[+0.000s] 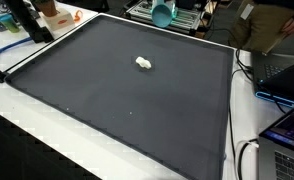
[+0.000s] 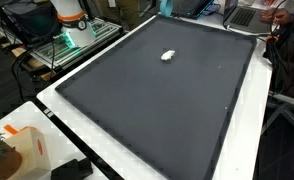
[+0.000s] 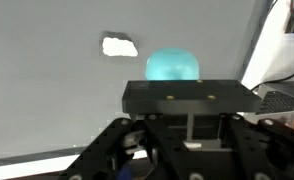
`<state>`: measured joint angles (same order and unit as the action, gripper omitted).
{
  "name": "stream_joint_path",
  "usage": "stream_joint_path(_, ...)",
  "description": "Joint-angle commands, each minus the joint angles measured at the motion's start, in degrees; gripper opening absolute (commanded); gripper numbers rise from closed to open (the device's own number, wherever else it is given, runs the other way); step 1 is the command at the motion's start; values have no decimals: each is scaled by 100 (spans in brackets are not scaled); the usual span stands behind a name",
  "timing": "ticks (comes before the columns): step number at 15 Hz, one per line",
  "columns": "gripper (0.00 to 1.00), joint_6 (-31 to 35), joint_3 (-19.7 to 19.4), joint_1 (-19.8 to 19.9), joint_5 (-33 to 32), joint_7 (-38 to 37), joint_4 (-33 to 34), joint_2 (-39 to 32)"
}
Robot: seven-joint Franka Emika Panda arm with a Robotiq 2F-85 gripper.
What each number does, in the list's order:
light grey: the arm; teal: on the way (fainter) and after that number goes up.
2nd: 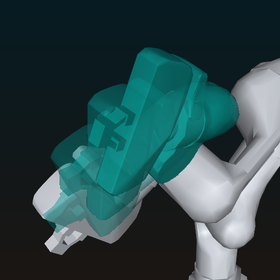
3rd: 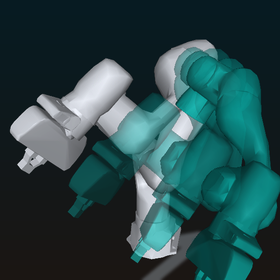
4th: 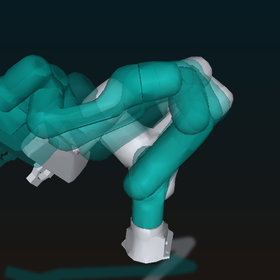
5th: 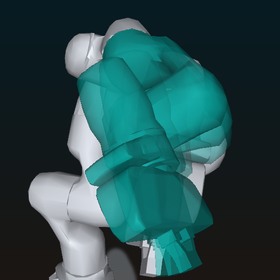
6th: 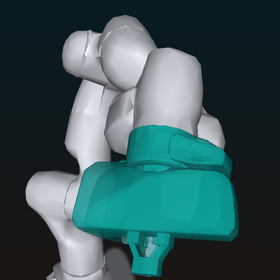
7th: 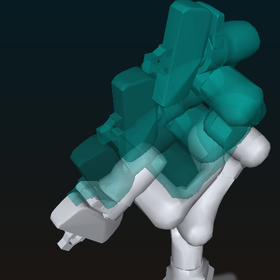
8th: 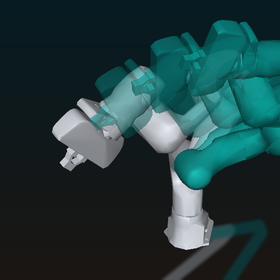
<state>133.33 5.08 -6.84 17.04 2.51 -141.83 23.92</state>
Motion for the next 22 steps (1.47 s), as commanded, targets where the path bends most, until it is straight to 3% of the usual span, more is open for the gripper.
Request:
stream_joint_path(1, 22, 67, 297, 83, -651, -627, 44, -446)
stream_joint_path(3, 22, 341, 428, 177, -926, -1180, 114, -840)
stream_joint_path(4, 47, 128, 237, -8, -671, -760, 18, -487)
stream_joint_path(7, 47, 314, 313, 40, -814, -1044, 78, -845)
stream_joint_path(8, 22, 321, 312, 49, -816, -1045, 98, -884)
stream_joint_path(22, 22, 932, 337, 262, -2298, -2819, 635, -2318)
